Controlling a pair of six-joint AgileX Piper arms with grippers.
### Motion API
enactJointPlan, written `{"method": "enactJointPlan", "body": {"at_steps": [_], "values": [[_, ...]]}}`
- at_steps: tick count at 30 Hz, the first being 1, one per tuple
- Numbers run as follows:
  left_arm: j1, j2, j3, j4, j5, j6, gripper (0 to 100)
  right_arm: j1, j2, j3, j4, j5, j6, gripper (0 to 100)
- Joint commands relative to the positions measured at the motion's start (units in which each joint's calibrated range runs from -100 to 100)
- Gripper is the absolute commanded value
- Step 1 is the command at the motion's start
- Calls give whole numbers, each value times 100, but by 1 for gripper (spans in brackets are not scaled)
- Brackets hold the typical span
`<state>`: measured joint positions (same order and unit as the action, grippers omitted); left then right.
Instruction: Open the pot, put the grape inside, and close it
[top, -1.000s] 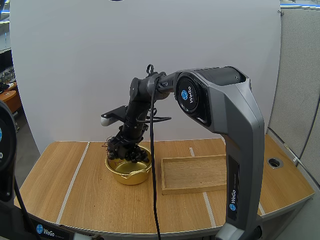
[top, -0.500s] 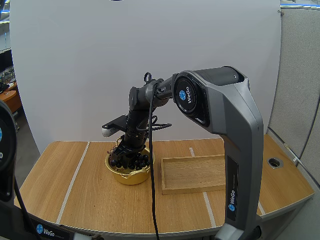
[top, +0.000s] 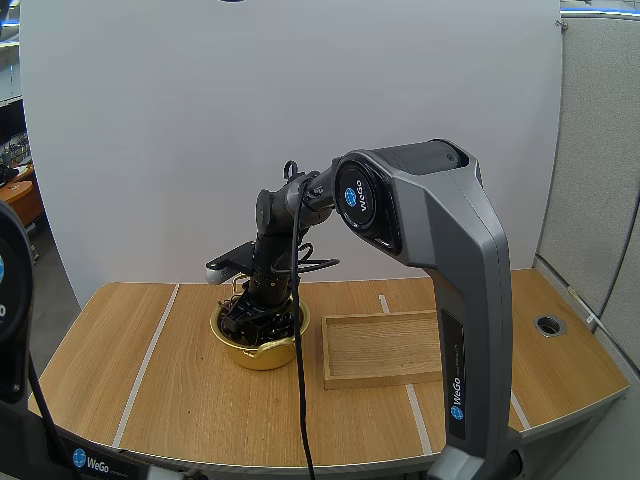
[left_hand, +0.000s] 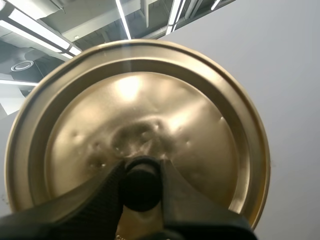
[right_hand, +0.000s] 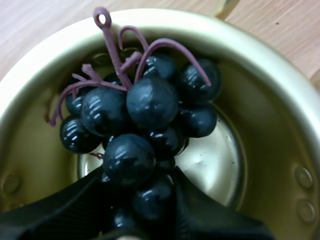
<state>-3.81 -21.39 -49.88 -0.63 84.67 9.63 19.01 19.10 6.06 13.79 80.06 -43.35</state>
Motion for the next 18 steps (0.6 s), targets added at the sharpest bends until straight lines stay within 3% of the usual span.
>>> {"method": "enactJointPlan", "body": {"at_steps": [1,4,6,18], "values": [[-5,-22,-39,19,-189,-27,0,-8,-7,-122,-28,414,13,9],[-5,-22,-39,19,-189,-27,0,-31,-7,-374,-28,753,35,55],[-5,-22,-39,19,-189,-27,0,-82,-7,-530,-28,873,138,100],[-5,-22,-39,19,-189,-27,0,-141,-428,-677,239,1170,169,100]]}}
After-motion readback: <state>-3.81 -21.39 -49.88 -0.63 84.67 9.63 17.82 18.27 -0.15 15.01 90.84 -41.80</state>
